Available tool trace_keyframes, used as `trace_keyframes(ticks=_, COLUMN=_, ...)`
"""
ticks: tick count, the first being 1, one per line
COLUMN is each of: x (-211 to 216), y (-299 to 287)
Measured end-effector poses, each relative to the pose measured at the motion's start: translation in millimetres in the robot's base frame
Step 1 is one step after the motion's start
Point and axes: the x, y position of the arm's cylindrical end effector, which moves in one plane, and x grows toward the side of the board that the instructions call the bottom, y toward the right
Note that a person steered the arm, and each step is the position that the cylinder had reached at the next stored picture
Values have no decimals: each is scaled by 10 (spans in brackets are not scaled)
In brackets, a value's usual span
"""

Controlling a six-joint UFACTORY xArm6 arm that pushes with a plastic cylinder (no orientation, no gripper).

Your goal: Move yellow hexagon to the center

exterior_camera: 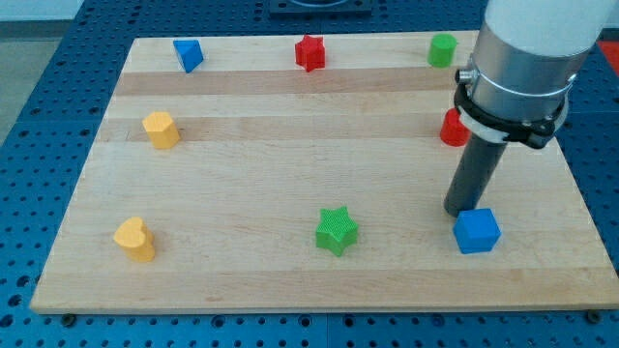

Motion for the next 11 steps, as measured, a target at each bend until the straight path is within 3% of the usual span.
trace_keyframes(ticks=2, x=0, y=-119)
trace_keyframes(ticks=4, x=-132, y=-808)
trace_keyframes(ticks=7, x=-318, y=-2477)
trace_keyframes(ticks=11, x=-1035, y=-4480)
